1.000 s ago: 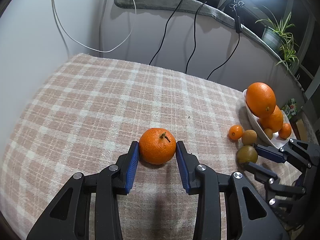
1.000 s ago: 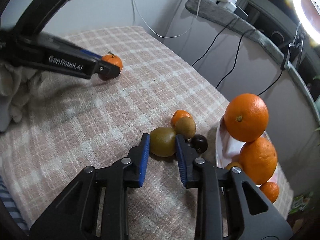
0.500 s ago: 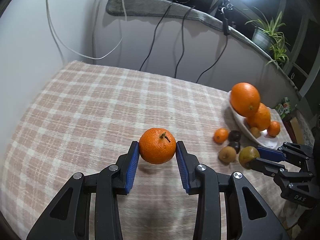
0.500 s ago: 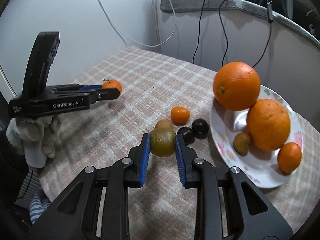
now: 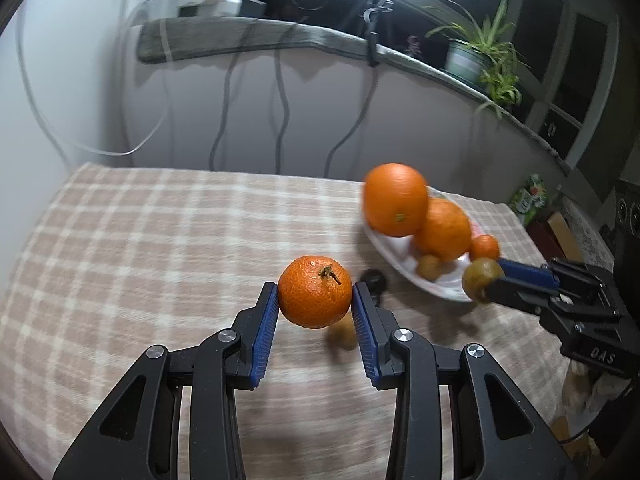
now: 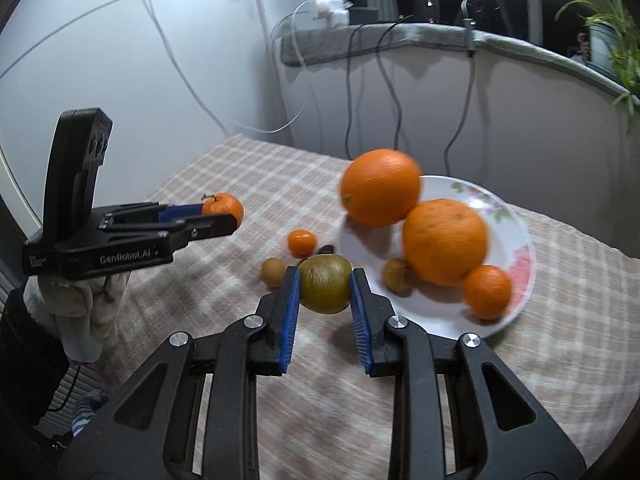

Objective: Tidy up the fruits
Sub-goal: 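Carry the tangerine with the left tool over the plate while the right carries the kiwi, then open the left tool onto the plate while the right tool releases the kiwi, then move both tools to the remaining small fruits on the table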

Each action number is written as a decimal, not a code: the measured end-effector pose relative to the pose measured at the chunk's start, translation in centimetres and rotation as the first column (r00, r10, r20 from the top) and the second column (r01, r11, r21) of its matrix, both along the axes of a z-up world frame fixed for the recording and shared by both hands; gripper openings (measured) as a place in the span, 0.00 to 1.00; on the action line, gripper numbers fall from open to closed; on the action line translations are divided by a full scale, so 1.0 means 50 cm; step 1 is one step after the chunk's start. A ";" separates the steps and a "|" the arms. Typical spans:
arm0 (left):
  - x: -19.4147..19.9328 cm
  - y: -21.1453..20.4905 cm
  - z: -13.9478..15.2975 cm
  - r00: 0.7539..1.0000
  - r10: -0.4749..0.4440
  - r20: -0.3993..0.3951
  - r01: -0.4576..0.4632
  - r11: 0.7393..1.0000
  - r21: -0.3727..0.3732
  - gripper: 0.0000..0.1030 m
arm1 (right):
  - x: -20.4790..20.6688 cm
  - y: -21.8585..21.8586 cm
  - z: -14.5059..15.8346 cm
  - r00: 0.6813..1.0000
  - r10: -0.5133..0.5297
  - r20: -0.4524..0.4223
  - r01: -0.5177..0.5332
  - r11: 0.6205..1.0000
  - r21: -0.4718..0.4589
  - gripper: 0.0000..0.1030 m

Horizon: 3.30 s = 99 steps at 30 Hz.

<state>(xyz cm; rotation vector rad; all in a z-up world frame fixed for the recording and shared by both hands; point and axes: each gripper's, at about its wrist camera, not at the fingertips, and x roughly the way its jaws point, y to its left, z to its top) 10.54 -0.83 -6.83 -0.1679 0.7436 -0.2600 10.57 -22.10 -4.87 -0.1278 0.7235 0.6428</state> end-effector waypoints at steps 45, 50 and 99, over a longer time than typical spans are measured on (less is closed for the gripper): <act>0.086 -0.205 -0.013 0.991 -0.120 -0.052 0.124 0.988 0.089 0.35 | 0.201 -0.187 -0.030 0.985 -0.159 -0.072 0.163 0.985 0.055 0.25; 0.088 -0.205 -0.013 0.992 -0.117 -0.054 0.121 0.988 0.094 0.35 | 0.204 -0.184 -0.033 0.985 -0.154 -0.080 0.159 0.986 0.058 0.26; -0.028 -0.062 0.026 0.999 -0.023 0.041 0.020 0.996 0.082 0.57 | 0.051 -0.046 0.042 0.999 -0.035 0.010 0.034 0.997 0.065 0.74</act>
